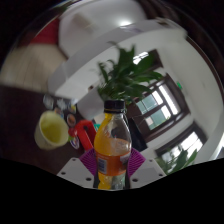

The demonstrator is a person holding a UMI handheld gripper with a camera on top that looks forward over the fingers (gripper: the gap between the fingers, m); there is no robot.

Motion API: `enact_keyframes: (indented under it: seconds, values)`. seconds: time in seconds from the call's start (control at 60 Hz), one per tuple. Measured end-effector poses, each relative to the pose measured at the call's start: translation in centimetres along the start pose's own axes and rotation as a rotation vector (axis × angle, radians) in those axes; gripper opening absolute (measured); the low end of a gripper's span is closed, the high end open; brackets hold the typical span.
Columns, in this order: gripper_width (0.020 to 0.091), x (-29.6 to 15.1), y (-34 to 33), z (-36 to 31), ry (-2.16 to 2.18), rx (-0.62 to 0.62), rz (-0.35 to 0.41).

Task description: Pour water

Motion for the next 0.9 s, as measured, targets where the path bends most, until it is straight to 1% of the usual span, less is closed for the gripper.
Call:
enact_keyframes:
  seconds: [0.033,0.05,0.067,0.15,0.167,0.183,0.283,0.3,0.317,0.333,0.517,0.567,0.583,0.6,0.617,0.633,0.75,0.767,0.8,0.85,0.9]
  values:
    - [0.0355,-0.4,-0.2,0.5,0.125,-0.014,0.041]
    - [0.0353,-0.8,-0.7,-0.5,0.187,0.006,0.050]
    - [0.0353,-0.2,-0.6,0.6,0.242,-0.015,0.071]
    - [0.0352,0.7,-1.1,1.8,0.504,-0.056,0.108]
    - [0.0352,-0.1,-1.0,0.3,0.550,-0.051,0.104]
    - [0.0352,1.0,-0.6,1.3,0.591,-0.072,0.114]
    - [0.0352,2.4,-0.9,1.8,0.799,-0.135,0.145]
    - [0.0353,1.2,-0.8,0.8,0.822,-0.129,0.136]
    - [0.0352,2.5,-0.8,1.0,0.840,-0.141,0.143]
    - [0.0353,2.8,-0.8,1.0,0.855,-0.145,0.144]
    - [0.0352,5.0,0.8,-1.3,0.918,-0.150,0.153]
    - [0.0352,5.8,1.0,-2.5,0.933,-0.153,0.129]
    - [0.0413,6.2,1.3,-3.0,0.934,-0.156,0.118]
    - [0.0377,6.4,1.4,-3.1,0.936,-0.147,0.135]
    - [0.0355,6.3,1.5,-2.8,0.946,-0.127,0.170]
    - [0.0361,6.7,1.6,-3.1,0.951,-0.125,0.159]
    - [0.0350,6.7,0.5,-3.2,0.934,-0.109,0.178]
    - [0.0350,6.7,1.6,-3.3,0.929,-0.108,0.178]
    - [0.0353,6.7,0.4,-3.2,0.931,-0.110,0.172]
    - [0.0388,6.7,0.3,-3.0,0.946,-0.110,0.159]
    - [0.0450,6.6,0.3,-2.9,0.959,-0.107,0.154]
Point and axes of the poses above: the point between the fingertips, and its own axes, seen from behind it with the camera up: z to the right, x down, y forward, the way the camera looks, the point moved 7 cm from there along -y, backward, against the way the camera looks, and after that the axes turned 3 degrees about -y, right-handed, at the moved point
